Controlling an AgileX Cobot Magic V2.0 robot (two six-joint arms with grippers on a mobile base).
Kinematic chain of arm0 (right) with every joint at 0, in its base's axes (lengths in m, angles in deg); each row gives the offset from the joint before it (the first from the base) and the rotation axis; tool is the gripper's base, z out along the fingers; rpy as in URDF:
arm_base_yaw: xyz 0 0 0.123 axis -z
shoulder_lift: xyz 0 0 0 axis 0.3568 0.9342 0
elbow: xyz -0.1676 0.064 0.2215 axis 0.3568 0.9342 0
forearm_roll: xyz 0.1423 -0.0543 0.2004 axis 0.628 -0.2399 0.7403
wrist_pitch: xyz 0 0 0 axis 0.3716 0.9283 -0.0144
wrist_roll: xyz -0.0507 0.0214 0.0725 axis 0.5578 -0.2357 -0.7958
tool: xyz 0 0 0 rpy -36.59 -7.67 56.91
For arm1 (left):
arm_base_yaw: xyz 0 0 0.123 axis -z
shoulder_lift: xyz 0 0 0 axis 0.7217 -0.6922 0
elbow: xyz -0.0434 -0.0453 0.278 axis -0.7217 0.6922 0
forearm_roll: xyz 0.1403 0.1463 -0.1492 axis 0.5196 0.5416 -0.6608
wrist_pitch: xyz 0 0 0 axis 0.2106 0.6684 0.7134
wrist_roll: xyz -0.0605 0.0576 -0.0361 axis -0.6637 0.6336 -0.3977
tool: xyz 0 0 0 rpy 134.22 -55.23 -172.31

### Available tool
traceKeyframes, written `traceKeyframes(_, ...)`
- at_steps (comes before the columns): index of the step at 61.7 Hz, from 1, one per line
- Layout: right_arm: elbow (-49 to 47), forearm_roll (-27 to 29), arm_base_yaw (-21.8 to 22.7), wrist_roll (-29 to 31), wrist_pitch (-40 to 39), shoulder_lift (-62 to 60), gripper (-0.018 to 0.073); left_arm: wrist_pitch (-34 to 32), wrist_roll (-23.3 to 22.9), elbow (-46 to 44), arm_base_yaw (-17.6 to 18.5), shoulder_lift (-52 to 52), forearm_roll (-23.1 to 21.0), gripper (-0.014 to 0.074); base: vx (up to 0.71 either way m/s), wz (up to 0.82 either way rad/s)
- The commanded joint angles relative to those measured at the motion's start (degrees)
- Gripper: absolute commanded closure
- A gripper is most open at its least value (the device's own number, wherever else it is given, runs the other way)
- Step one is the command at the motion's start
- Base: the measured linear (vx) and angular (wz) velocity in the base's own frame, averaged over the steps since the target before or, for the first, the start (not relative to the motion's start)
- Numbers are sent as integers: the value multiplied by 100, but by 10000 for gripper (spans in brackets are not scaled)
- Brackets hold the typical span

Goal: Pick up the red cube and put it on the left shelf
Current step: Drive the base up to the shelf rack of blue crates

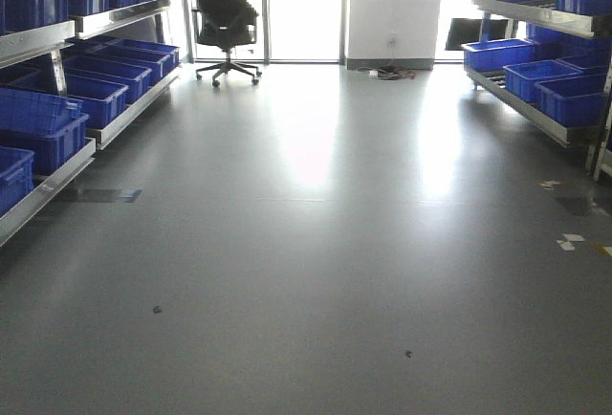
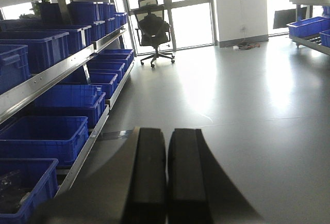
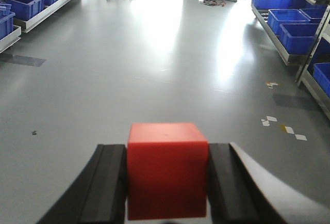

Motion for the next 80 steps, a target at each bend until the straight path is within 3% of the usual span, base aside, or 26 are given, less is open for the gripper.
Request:
traceKeyframes(1, -186, -47, 43, 13, -499, 62, 500, -520, 3, 126, 31, -40, -27, 491, 30, 11)
traceKeyframes(80, -186, -47, 43, 13, -499, 62, 500, -520, 3, 126, 31, -40, -27, 491, 47, 17)
